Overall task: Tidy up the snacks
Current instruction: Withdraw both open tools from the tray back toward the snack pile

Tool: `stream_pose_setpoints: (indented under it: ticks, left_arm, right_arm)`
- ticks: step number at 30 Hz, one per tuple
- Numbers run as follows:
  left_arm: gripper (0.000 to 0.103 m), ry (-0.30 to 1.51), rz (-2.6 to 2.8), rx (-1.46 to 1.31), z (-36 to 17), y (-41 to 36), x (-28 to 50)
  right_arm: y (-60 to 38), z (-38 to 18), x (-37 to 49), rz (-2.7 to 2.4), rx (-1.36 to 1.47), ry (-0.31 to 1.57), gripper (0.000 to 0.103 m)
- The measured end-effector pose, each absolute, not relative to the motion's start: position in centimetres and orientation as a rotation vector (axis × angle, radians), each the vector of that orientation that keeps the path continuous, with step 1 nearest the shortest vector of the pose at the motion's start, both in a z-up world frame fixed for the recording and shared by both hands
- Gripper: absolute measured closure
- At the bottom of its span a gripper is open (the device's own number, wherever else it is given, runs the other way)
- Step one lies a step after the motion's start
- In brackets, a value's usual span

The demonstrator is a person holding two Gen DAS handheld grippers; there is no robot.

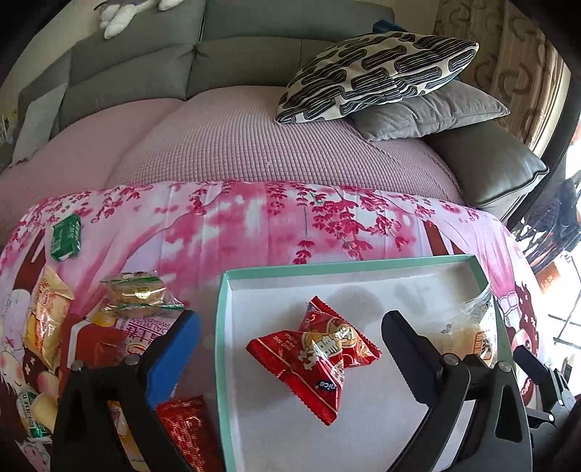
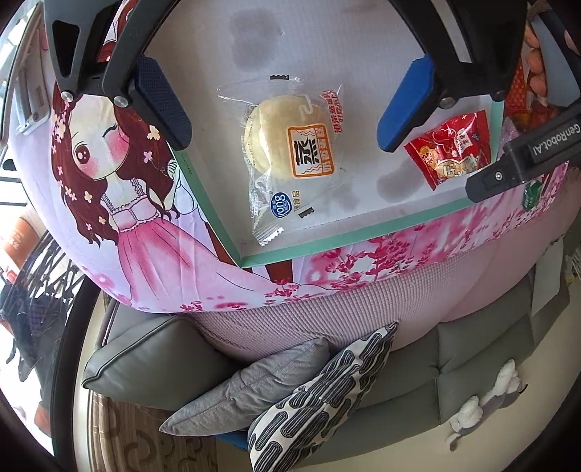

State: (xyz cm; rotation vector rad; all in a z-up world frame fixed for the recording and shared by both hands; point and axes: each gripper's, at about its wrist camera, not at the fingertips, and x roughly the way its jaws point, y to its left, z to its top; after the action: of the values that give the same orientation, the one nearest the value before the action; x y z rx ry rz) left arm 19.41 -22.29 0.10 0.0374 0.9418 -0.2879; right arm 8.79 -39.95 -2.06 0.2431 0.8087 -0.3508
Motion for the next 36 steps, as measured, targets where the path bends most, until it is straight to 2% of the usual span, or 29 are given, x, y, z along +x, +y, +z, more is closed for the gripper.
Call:
stream_pose_setpoints:
  ticks: [8,13,20,36]
  left_arm:
    - [0.003,0.912,-0.201,0.041,1.4,-20.9,19.0]
    - [0.003,0.995,-0.092,0.078,1.3,-19.2,19.1]
    - [0.003,1.006,-0.072,0.122,1.7,-16.5,17.6]
    - [0.003,0.972,0.096,0.093,2.1,-5.2,14.3]
  right_arm:
    - [-40.1,-0.8,8.1,-0.367,0.246,0.806,0.000]
    - [-40.3,-0.8,7.8,-0.401,0.237,0.865,0.000]
    - [-41.2,-1.6,7.3,-0.404,0.325,0.935,0.000]
    - [-34.6,0.5,8.8,-0.252,0.261,0.913,0.000]
